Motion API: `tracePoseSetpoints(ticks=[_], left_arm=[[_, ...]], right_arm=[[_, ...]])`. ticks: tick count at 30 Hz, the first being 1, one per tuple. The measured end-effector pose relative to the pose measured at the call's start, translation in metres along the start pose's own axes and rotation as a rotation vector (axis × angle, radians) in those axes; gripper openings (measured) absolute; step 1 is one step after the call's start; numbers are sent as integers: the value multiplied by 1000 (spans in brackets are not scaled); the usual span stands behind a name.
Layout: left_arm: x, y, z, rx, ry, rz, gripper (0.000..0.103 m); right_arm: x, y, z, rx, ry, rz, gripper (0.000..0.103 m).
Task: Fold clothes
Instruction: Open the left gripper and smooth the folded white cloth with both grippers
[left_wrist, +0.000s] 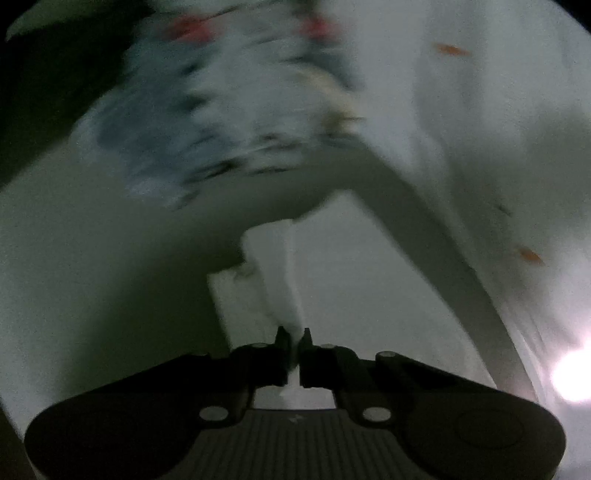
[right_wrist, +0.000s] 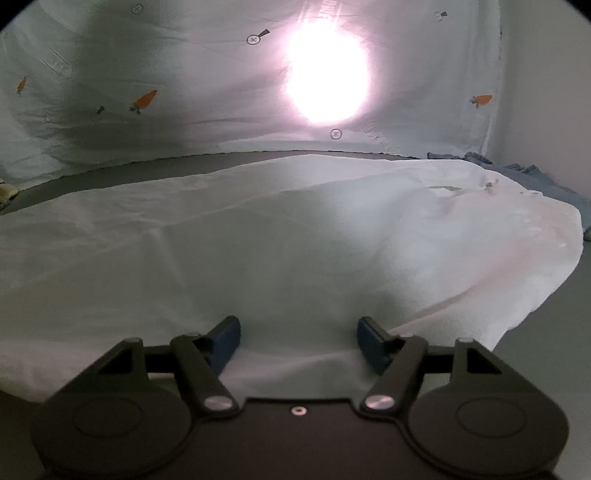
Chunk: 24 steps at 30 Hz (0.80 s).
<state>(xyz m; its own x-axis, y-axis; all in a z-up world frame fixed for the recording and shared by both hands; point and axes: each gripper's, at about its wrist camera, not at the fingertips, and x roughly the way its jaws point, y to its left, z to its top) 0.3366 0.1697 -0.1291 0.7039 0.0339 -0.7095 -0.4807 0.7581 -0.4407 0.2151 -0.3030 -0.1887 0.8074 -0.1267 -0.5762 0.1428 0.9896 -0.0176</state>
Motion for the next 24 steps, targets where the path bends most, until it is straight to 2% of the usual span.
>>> tracePoseSetpoints(ticks=[3, 5, 7, 10, 12, 15, 19, 21, 24], left_arm=[[0, -55, -11, 191, 15, -89, 4], [10, -83, -28, 288, 81, -137, 4], [29, -101, -51, 354, 192, -170, 6], [68, -105, -80, 397, 395, -132, 11], [71, -102, -82, 385, 413, -147, 13], [68, -93, -63, 292, 465, -221, 39], [53, -78, -35, 203, 401, -266, 60], [50, -67, -20, 144, 367, -256, 64], [53, -46, -4, 53, 336, -200, 66]], right_arm=[[0, -1, 0, -3, 4, 19, 80], [0, -1, 0, -5, 6, 26, 80], [1, -1, 0, -5, 7, 33, 81], [1, -2, 0, -4, 8, 37, 82], [1, -1, 1, -6, 10, 37, 82], [3, -1, 6, -18, 37, 39, 82], [11, -3, 30, -12, 182, 65, 84], [18, -9, 47, 49, 282, 151, 93], [22, -24, 68, 283, 338, 345, 90]])
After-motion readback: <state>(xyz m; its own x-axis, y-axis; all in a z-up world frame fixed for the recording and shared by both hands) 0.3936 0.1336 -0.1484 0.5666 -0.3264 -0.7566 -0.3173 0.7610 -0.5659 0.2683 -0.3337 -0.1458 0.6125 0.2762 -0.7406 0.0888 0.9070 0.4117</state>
